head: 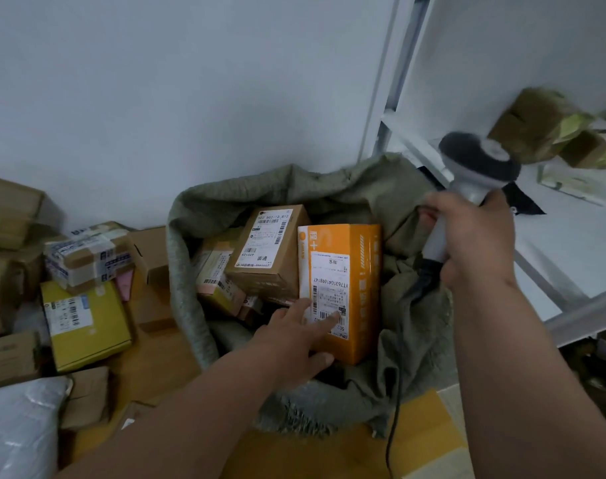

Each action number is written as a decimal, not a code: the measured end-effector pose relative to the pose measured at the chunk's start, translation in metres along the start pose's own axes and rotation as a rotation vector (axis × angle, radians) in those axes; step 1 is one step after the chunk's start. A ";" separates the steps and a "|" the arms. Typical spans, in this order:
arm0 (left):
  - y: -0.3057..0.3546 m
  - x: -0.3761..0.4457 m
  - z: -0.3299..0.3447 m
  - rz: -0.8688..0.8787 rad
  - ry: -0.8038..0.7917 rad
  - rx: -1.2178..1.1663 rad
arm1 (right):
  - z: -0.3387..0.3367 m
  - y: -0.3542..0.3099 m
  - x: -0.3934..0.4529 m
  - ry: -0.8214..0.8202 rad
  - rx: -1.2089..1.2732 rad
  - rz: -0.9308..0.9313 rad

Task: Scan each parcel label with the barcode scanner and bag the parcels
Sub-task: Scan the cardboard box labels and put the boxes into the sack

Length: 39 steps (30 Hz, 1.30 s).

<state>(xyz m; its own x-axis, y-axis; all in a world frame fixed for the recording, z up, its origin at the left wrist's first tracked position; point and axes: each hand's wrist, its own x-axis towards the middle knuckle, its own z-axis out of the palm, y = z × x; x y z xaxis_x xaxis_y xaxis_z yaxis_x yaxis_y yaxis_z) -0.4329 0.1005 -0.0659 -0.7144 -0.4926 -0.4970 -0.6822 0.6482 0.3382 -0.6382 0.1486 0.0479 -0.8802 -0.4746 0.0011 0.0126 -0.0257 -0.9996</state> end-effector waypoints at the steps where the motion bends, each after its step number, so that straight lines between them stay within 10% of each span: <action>1: 0.002 0.001 -0.002 0.029 0.030 -0.013 | 0.001 -0.009 -0.001 0.010 0.022 -0.052; 9: 0.024 0.009 -0.025 0.222 0.439 -0.048 | 0.005 -0.033 -0.012 0.106 0.109 -0.331; 16: 0.028 0.028 -0.053 0.140 0.155 -0.011 | 0.016 -0.043 -0.017 0.116 0.178 -0.452; 20: 0.034 0.041 -0.056 -0.004 -0.086 -0.328 | 0.019 -0.023 -0.013 0.022 -0.168 -0.206; 39: -0.016 0.011 -0.058 -0.133 0.411 -0.373 | 0.058 0.035 -0.042 -0.263 -0.326 0.103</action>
<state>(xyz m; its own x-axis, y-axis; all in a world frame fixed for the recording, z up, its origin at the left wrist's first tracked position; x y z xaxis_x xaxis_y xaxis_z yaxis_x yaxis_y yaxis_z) -0.4386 0.0508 -0.0302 -0.5692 -0.7899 -0.2283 -0.7262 0.3527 0.5901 -0.5732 0.1171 0.0147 -0.7305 -0.6697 -0.1339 -0.0936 0.2923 -0.9517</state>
